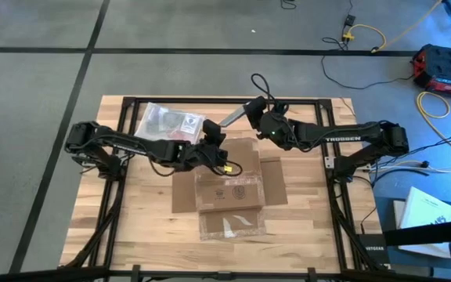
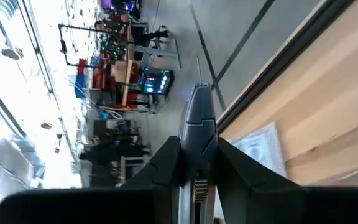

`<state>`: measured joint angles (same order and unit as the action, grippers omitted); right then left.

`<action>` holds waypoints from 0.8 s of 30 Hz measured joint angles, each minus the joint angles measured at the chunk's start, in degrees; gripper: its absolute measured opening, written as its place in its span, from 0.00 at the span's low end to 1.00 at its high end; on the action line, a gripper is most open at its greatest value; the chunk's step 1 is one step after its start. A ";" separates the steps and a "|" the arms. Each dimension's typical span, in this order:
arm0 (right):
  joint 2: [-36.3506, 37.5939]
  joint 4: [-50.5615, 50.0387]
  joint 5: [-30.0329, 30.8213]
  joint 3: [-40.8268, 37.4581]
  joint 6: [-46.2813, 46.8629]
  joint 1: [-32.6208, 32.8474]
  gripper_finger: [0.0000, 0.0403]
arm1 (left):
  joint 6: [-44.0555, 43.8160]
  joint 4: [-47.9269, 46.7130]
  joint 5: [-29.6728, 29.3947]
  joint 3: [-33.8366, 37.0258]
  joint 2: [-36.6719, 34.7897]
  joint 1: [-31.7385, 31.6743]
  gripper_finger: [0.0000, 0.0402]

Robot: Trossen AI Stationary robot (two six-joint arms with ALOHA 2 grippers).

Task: Unpack boxes
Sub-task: Break down the box until it is fully flat

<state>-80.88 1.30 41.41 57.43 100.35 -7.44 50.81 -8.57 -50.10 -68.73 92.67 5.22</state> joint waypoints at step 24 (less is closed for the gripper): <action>0.00 -4.94 -3.11 1.17 4.64 0.29 0.14 | -0.37 0.74 -3.02 -6.12 1.56 0.63 0.07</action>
<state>-80.88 -3.64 38.30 58.61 104.99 -7.15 50.43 -7.84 -53.12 -74.85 94.24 5.85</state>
